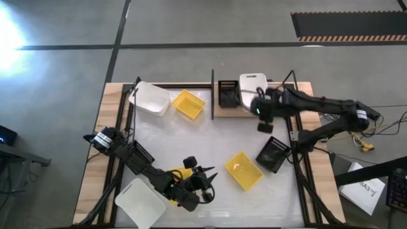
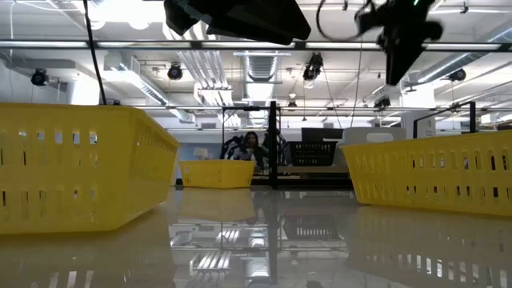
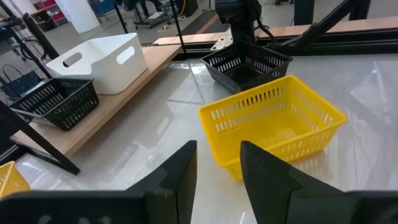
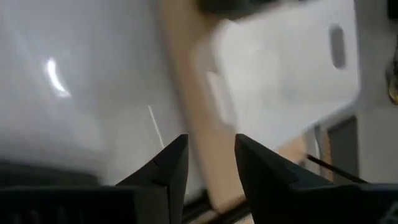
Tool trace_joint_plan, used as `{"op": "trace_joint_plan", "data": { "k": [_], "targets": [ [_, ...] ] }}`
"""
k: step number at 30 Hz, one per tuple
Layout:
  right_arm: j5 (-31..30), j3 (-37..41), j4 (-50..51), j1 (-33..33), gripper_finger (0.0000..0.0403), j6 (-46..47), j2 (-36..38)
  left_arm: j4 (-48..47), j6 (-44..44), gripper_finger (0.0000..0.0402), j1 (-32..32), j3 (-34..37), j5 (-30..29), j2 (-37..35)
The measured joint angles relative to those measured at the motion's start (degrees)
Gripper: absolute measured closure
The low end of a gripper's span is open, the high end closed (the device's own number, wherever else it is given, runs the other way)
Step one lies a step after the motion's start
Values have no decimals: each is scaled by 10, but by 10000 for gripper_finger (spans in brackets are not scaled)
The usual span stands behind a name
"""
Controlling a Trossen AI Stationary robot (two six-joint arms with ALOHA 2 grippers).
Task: Stack baskets on shelf by color
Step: Put the bottom right yellow bin on the shelf
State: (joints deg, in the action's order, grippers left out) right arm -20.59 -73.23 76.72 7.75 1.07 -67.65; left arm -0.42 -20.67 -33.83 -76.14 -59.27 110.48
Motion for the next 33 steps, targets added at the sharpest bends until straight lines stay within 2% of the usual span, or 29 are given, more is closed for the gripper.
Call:
{"op": "trace_joint_plan", "data": {
  "k": [5, 10, 13, 15, 17, 21, 29, 33],
  "targets": [
    [1, 31, -33, -228, 301, 138, 33, 2, 0, 295, 0, 0, 4, 0],
    [-2, 71, -102, -481, 325, 241, -9, 2, 0, 295, 0, 3, 5, 0],
    [-2, 81, -148, -585, 339, 288, -55, 2, 0, 295, 0, 4, 7, 0],
    [-3, 81, -171, -630, 346, 312, -87, 2, 0, 295, 0, 4, 7, 0],
    [-1, 74, -173, -655, 348, 340, -119, 1, 0, 295, 0, 4, 7, 0],
    [0, 51, -173, -658, 330, 355, -171, 1, 0, 295, 0, 4, 7, 0],
    [-9, 36, -176, -612, 253, 246, -230, 2, 0, 295, 0, 4, 7, 0],
    [-10, 40, -181, -589, 234, 207, -243, 4, -1, 295, 0, 5, 7, 0]
  ]
}}
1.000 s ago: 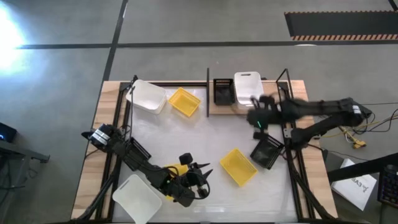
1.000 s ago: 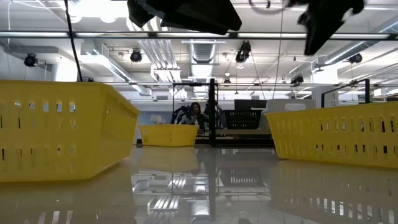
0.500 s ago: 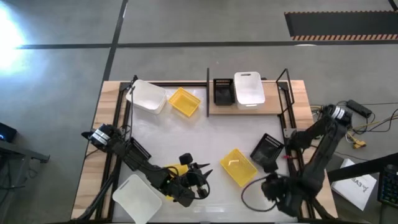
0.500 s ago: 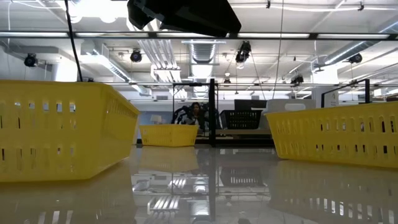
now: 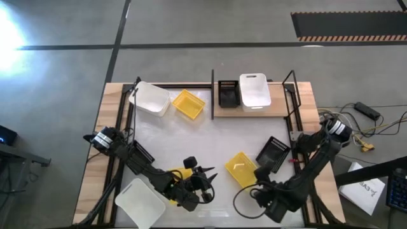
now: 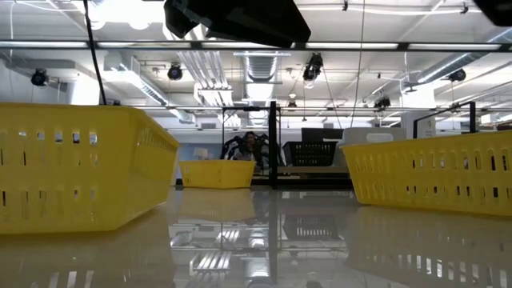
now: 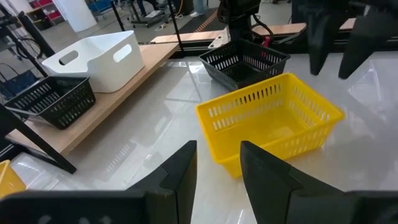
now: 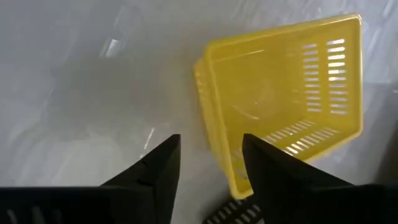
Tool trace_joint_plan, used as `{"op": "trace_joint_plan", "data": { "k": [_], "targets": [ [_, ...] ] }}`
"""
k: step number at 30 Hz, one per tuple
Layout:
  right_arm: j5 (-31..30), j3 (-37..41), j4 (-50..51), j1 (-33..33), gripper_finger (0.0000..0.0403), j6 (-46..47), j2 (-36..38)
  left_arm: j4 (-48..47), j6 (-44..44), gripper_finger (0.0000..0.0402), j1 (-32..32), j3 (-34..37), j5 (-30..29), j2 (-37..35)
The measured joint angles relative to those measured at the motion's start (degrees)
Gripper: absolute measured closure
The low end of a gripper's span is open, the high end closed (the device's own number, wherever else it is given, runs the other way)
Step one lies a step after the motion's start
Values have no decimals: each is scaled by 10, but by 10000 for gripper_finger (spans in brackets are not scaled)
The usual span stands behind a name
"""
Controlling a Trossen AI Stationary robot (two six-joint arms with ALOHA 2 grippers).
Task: Stack baskets on shelf by color
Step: Put the bottom right yellow bin on the shelf
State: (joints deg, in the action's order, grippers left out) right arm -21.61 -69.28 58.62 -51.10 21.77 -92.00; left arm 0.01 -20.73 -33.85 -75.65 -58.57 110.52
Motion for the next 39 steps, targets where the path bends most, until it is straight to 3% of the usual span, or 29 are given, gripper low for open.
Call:
{"op": "trace_joint_plan", "data": {
  "k": [10, 21, 24, 33, 39],
  "targets": [
    [14, 50, -70, 41, 265, -64, 0, 10, 0, 295, 0, 1, 10, 0],
    [36, 106, -127, 46, 356, -61, 5, 11, 0, 295, 0, 1, 10, 0],
    [37, 88, -128, 45, 387, -62, 5, 11, 0, 295, 0, 1, 10, 0],
    [34, -32, -75, 37, 394, -86, 14, 11, 0, 295, 0, 1, 11, 0],
    [-77, -104, 114, 41, 394, -50, 51, 11, 0, 295, 0, 1, 12, 0]
  ]
}}
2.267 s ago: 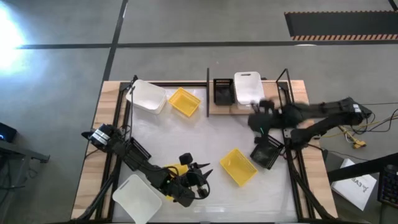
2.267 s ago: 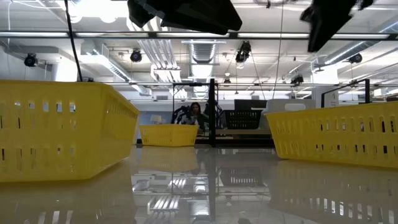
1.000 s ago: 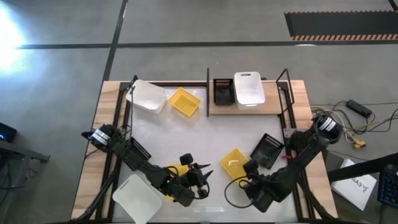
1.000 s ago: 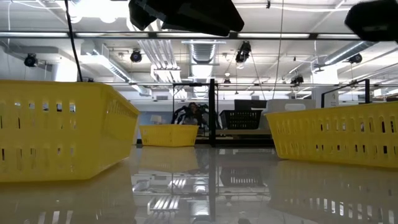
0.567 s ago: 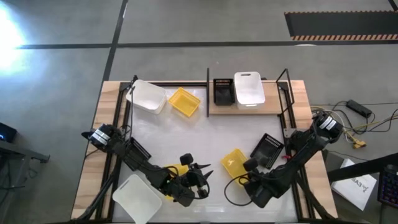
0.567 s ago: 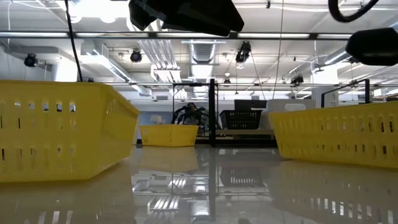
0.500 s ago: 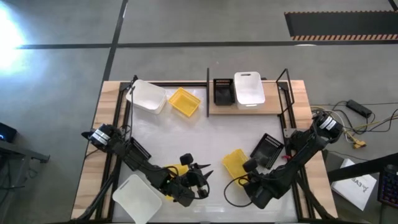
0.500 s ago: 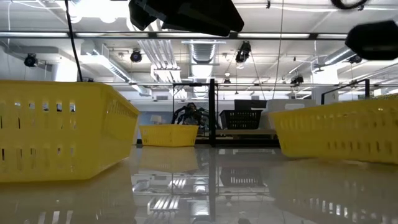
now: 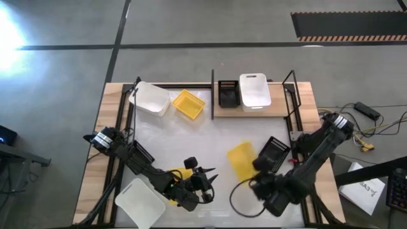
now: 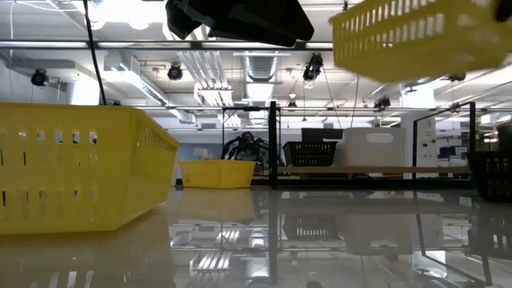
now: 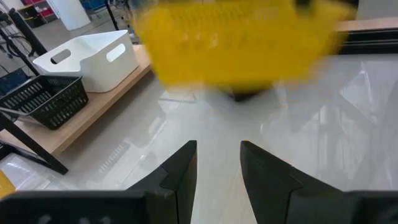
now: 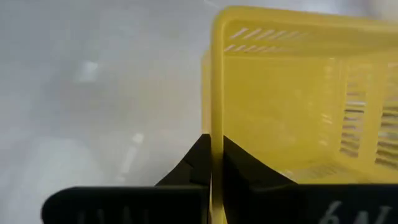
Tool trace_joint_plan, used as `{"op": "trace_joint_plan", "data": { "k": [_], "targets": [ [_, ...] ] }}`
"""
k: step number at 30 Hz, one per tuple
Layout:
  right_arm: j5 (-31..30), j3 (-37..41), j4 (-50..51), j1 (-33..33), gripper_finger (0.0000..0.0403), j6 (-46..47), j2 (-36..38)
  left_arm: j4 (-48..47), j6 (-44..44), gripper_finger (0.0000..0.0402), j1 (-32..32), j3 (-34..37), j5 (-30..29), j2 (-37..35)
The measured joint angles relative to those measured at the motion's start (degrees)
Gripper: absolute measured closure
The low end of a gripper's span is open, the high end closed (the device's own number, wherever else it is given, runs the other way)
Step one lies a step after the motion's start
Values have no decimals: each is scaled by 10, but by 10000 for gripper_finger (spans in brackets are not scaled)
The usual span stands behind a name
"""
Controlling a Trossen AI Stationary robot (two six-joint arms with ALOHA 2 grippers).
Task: Stack baskets on shelf by color
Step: Put the bottom right yellow bin on the shelf
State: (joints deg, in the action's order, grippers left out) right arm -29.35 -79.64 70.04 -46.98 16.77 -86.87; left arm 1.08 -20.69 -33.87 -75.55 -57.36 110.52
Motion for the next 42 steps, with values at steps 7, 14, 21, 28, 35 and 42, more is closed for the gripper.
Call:
{"op": "trace_joint_plan", "data": {
  "k": [7, 14, 21, 28, 35, 42],
  "targets": [
    [-55, 0, 190, 102, 394, 62, 95, 0, 0, 295, 0, 1, 0, 0],
    [-33, 14, 201, 314, 394, -36, 183, 2, 0, 295, 0, 1, 1, 0],
    [-1, 14, 200, 515, 394, -233, 187, 2, 0, 295, 0, 2, 1, 0],
    [19, 14, 199, 664, 394, -366, 152, 3, 0, 295, 0, 2, 1, 0],
    [18, 19, 199, 772, 394, -437, 139, 2, 0, 295, 0, 3, 1, 0],
    [19, 66, 199, 831, 394, -502, 139, 2, 0, 295, 0, 3, 1, 0]
  ]
}}
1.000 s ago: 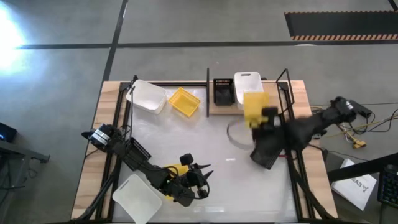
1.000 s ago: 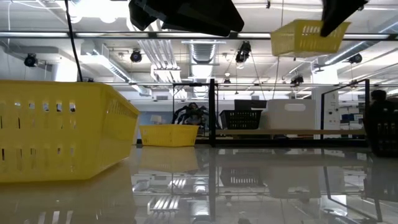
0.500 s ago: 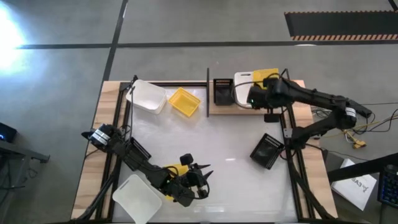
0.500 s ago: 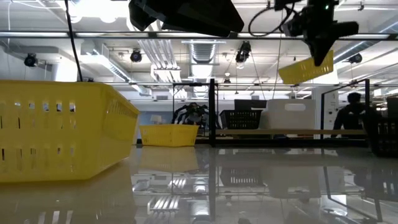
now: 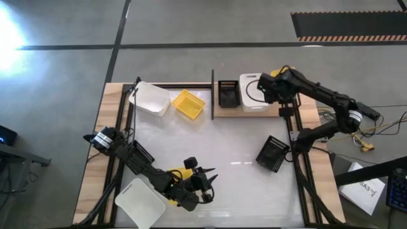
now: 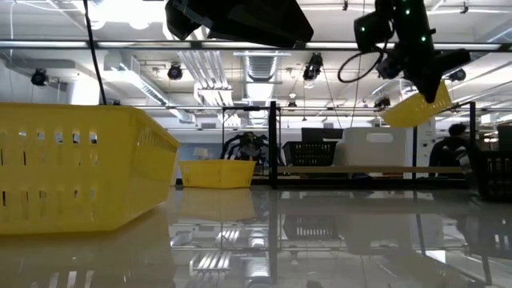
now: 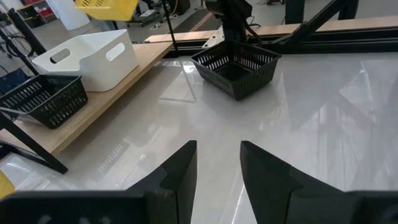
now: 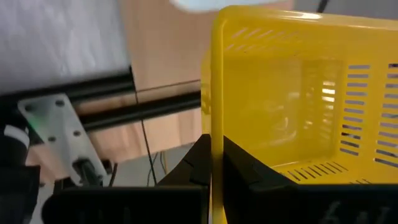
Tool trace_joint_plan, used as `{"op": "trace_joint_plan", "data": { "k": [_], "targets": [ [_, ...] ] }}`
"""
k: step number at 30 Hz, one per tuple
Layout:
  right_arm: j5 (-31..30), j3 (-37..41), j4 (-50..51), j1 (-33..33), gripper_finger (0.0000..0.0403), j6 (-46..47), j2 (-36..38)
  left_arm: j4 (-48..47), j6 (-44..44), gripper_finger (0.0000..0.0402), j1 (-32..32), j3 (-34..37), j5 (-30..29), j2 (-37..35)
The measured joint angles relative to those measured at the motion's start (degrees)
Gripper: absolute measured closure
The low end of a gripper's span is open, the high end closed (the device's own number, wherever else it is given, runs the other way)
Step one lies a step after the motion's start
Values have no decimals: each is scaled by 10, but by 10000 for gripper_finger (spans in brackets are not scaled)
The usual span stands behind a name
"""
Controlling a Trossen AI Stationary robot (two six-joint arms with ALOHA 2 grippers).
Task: Stack baskets on shelf by color
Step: Put the bottom right yellow bin on the shelf
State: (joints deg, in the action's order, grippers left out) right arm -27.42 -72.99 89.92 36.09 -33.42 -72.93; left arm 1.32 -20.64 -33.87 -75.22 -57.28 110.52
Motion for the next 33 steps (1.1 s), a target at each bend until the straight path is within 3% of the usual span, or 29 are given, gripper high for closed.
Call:
{"op": "trace_joint_plan", "data": {
  "k": [8, 17, 33],
  "targets": [
    [28, 74, -42, 27, 394, -43, 2, 0, 0, 295, 0, 0, 0, 0],
    [74, 153, -157, 72, 394, -102, 2, 0, 1, 295, 0, 0, 0, 0],
    [95, 202, -227, 101, 381, -122, 3, 0, 1, 295, 0, 0, 0, 0]
  ]
}}
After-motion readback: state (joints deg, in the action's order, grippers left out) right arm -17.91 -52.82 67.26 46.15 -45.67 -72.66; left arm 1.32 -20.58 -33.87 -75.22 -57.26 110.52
